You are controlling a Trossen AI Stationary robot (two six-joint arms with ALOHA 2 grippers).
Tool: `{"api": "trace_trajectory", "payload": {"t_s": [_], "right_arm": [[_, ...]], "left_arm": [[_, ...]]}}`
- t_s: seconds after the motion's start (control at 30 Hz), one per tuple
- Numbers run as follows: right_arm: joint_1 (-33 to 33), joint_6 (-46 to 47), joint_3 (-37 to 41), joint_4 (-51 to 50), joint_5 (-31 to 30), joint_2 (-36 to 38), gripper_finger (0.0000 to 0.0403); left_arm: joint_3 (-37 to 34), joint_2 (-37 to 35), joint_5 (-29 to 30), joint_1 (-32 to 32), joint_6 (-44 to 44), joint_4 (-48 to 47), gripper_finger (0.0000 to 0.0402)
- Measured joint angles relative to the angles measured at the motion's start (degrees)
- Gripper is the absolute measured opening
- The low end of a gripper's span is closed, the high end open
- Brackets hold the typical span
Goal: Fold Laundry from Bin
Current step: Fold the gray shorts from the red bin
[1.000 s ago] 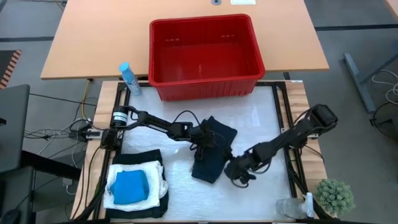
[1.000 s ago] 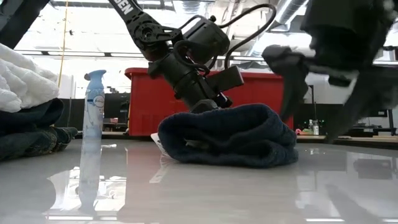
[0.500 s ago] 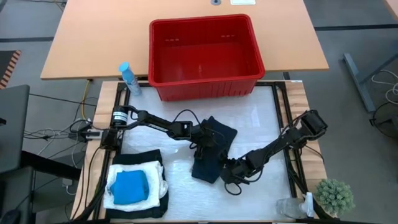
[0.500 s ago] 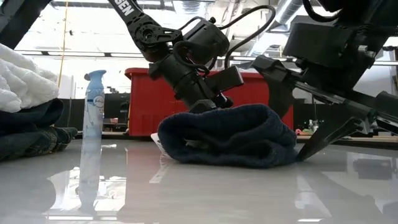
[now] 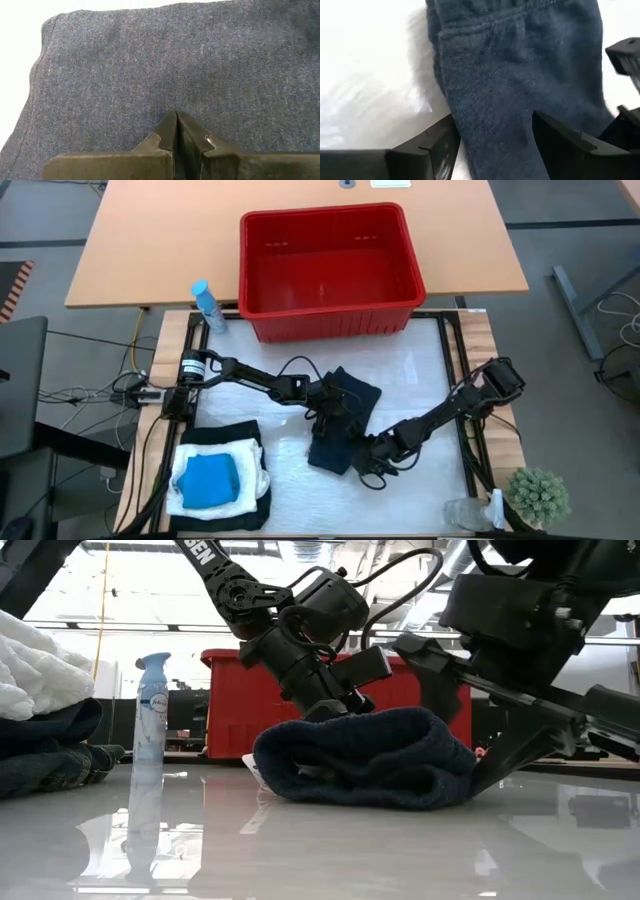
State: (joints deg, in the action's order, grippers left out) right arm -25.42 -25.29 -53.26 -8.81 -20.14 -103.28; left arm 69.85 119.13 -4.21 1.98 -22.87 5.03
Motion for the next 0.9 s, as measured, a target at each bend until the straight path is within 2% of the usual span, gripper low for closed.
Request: {"api": "trace_trajectory", "payload": {"t_s": [0.1,0.2,0.3,0.43,0.6,0.7,0.8,0.9], "right_arm": [[0.6,2.6,-0.1,-1.3,0.9,0.0,0.0251],[0.8,5.0,-0.2,-3.2,1.1,0.0,0.0211],[0.7,8.7,-0.2,-4.8,2.0,0.0,0.0142],[0.7,14.6,-0.2,-6.1,4.0,0.0,0.0028],[0.4,22.2,-0.1,-6.4,4.0,0.0,0.0022],[0.6,27.1,-0.1,-6.6,7.1,0.0,0.0020],[1.0,31.9,-0.1,-6.5,11.0,0.0,0.0020],[0.8,35.8,-0.1,-5.8,12.0,0.5,0.0020]], "left_arm": [[0.0,0.0,0.0,0.0,0.1,0.0,0.0000],[0.0,0.0,0.0,0.0,0.2,0.0,0.0000],[0.0,0.0,0.0,0.0,0.7,0.1,0.0000],[0.0,0.0,-0.1,0.0,1.5,0.1,0.0000],[0.0,0.0,-0.1,0.0,2.4,0.1,0.0000],[0.0,0.0,-0.2,0.0,3.4,0.1,0.0000],[0.0,-0.9,2.3,-0.1,6.3,-0.8,0.0000],[0.0,-4.0,4.3,0.2,7.6,-1.7,0.0000]]}}
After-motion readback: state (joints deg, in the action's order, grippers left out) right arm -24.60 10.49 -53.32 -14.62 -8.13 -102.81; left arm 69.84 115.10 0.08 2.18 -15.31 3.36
